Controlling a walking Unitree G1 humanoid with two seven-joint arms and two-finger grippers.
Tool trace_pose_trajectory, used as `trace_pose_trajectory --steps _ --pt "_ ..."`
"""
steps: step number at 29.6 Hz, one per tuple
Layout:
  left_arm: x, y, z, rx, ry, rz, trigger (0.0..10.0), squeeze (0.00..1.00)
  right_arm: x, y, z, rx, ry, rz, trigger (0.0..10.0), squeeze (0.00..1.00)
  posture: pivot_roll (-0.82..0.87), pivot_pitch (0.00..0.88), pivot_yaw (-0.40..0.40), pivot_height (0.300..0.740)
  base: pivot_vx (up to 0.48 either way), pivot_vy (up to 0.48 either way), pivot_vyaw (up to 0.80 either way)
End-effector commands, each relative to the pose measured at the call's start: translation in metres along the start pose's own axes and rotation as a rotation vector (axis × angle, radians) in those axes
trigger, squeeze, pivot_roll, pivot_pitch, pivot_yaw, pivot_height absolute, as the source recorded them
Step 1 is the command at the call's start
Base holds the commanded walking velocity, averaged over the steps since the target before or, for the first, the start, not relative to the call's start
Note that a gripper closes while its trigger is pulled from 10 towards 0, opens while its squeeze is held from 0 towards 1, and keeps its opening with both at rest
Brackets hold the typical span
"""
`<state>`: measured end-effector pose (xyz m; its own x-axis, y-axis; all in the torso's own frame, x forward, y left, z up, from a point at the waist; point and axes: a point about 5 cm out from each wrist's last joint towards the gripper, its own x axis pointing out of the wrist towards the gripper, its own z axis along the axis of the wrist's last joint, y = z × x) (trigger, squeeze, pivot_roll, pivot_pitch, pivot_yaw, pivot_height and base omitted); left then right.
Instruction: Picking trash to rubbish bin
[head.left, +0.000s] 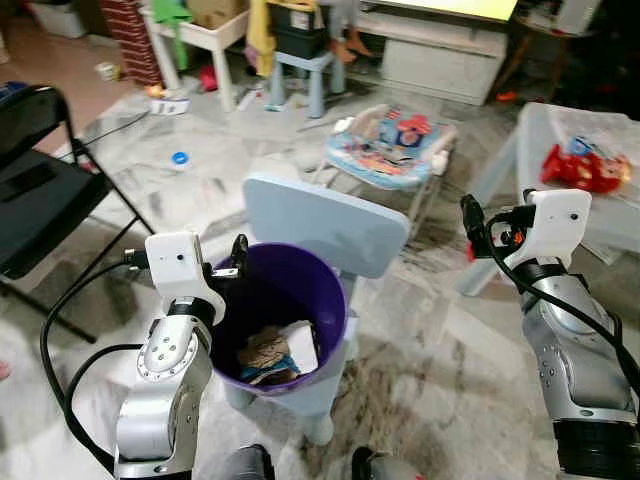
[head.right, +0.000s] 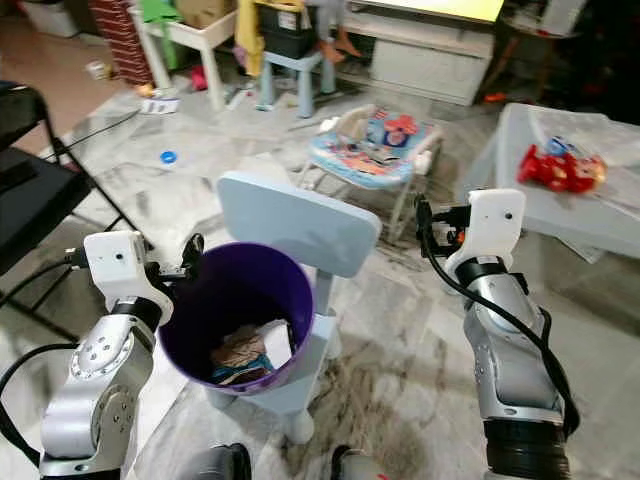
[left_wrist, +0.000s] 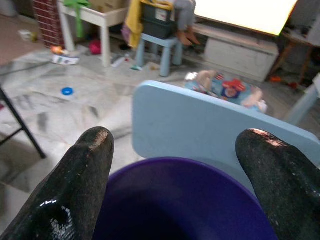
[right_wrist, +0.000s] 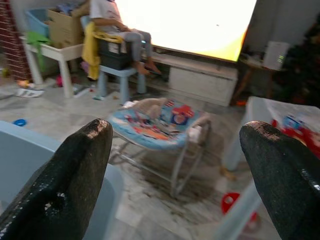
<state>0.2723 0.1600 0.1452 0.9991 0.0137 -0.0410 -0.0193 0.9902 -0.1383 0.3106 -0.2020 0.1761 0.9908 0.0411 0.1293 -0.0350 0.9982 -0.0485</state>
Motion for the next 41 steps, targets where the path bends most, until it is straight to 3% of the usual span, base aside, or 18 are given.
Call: trace_pose_trajectory --steps 1,17,41 --pt "-0.0047 0.0005 -0.0002 -0.015 0.003 0.008 10.0 0.0 0.0014 0.0047 0.0097 0.003 -0.025 0.019 10.0 1.0 0.06 0.18 -0.049 0.74 0.0 0.0 -0.8" --pt "-0.0024 -0.001 -0.0003 -0.064 0.001 0.012 10.0 0.0 0.0013 0.006 0.0148 -0.009 -0.016 0.038 10.0 1.0 0.04 0.197 -0.073 0.74 0.0 0.0 -0.77" --pt "-0.0035 -0.0059 0.0013 -0.1 -0.019 -0.012 10.0 0.0 0.0054 0.0116 0.0161 -0.024 -0.004 0.082 10.0 1.0 0.05 0.197 -0.098 0.74 0.0 0.0 0.0"
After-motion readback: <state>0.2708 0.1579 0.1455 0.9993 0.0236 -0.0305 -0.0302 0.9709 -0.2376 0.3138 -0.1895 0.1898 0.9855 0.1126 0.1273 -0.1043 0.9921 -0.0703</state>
